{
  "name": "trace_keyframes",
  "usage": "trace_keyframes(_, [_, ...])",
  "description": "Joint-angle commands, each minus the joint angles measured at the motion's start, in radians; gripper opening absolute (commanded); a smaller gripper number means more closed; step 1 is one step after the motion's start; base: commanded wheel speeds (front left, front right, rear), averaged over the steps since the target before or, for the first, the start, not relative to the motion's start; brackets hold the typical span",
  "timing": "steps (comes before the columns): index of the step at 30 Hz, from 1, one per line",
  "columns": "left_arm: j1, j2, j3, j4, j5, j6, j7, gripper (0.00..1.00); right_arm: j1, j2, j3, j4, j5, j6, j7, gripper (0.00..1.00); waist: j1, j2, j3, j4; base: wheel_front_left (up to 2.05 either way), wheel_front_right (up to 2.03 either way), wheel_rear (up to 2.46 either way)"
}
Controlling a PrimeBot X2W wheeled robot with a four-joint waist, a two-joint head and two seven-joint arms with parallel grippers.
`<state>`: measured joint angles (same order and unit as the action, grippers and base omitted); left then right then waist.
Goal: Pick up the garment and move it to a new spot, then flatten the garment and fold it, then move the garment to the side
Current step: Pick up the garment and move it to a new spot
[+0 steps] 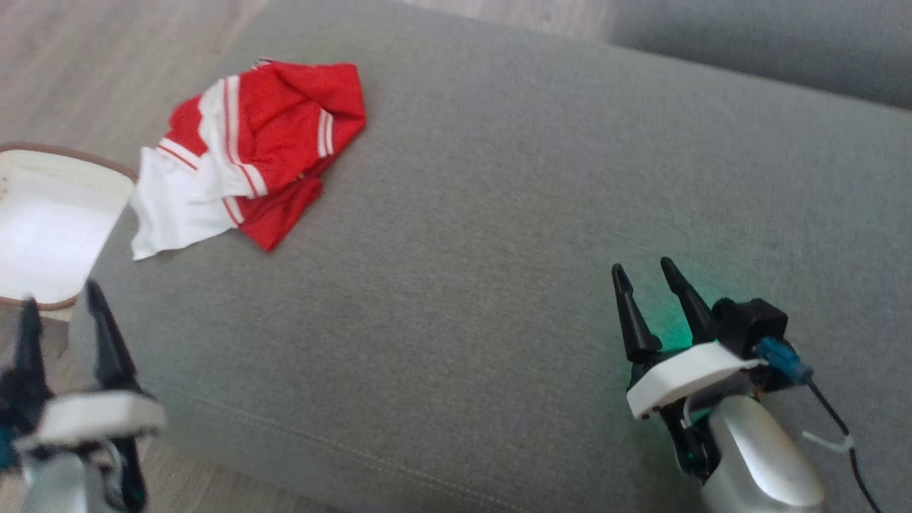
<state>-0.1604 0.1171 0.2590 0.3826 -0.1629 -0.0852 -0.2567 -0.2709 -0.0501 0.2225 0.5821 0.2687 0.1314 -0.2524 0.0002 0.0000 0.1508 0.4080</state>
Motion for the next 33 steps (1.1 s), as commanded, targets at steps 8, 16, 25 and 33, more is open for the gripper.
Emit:
trace_keyframes(8, [-0.332, 0.176, -0.014, 0.245, -0.095, -0.044, -0.005, 1.00, -0.081, 0.000, -0.009, -0.044, -0.088, -0.001, -0.009, 1.00, -0.0002, 0.0000, 0.172, -0.116, 0.00, 0.00, 0.00])
trace_keyframes(16, [-0.506, 0.271, -0.177, 0.492, -0.276, -0.045, 0.018, 1.00, -0.108, 0.000, -0.021, -0.089, -0.113, -0.001, -0.009, 1.00, -0.0002, 0.0000, 0.259, -0.190, 0.00, 0.00, 0.00])
trace_keyframes(25, [-0.574, 0.302, -0.268, 0.635, -0.418, -0.045, 0.041, 1.00, -0.133, 0.000, -0.017, -0.119, -0.136, -0.001, -0.009, 1.00, -0.0002, 0.0000, 0.308, -0.233, 0.00, 0.00, 0.00])
trace_keyframes(33, [-0.618, 0.344, -0.366, 0.659, -0.444, -0.045, 0.009, 0.00, -0.138, 0.000, -0.033, -0.115, -0.133, -0.001, -0.009, 1.00, -0.0002, 0.0000, 0.295, -0.236, 0.00, 0.00, 0.00])
